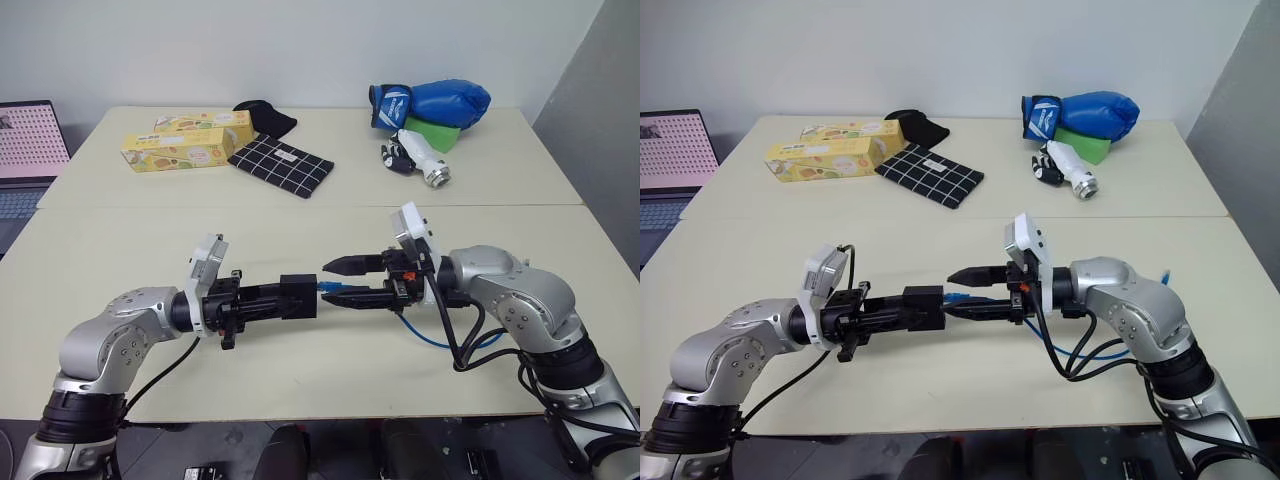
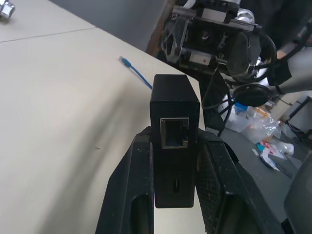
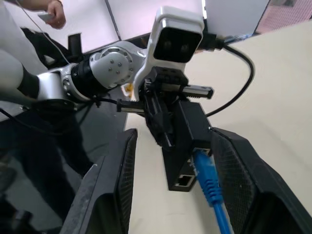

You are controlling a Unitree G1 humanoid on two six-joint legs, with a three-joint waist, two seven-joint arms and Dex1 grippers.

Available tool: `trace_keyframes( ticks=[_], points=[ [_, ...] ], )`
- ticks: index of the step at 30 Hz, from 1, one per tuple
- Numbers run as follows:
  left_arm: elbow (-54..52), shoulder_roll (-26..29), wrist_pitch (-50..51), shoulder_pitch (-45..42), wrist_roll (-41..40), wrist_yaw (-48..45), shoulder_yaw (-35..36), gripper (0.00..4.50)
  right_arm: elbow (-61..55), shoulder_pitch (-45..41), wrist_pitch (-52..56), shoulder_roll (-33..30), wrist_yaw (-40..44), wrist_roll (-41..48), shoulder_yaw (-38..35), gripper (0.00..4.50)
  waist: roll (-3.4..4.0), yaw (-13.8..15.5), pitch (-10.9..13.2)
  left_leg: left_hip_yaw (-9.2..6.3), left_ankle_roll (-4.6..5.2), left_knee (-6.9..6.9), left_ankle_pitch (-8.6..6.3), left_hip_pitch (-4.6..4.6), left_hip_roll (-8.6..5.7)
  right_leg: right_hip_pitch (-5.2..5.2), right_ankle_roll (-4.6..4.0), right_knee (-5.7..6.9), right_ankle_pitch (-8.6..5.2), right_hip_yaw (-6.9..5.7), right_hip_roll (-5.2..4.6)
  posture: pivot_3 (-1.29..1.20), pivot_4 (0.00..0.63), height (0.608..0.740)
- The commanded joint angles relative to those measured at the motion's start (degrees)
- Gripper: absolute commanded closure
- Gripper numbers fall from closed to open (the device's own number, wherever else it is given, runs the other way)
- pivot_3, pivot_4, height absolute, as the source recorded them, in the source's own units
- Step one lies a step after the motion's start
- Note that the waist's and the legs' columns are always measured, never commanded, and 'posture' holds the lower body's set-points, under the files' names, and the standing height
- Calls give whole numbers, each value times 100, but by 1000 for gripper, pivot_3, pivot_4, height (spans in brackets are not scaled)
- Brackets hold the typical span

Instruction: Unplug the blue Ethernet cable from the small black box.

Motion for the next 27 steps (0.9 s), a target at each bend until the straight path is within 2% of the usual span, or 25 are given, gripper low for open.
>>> trace_keyframes(
  ticks=[1,14,27],
  points=[
    [-28,4,-308,-1,136,-284,-23,3723,-92,-8,209,163,-255,54,-145,2064,0,0,0,-1,0,0,0,-3,0,-2,0,0,0,-2,0,0,150,740],
    [-12,-71,-319,-14,197,-222,60,3723,18,79,134,244,-118,-548,154,2064,0,0,0,-2,0,1,0,-5,0,-3,1,0,0,-3,19,0,150,740],
    [-118,-97,-308,32,186,-156,31,3723,75,63,484,419,-109,-388,-9,2064,0,0,0,-3,0,1,0,-5,2,-3,1,0,0,-4,20,0,150,740]
  ],
)
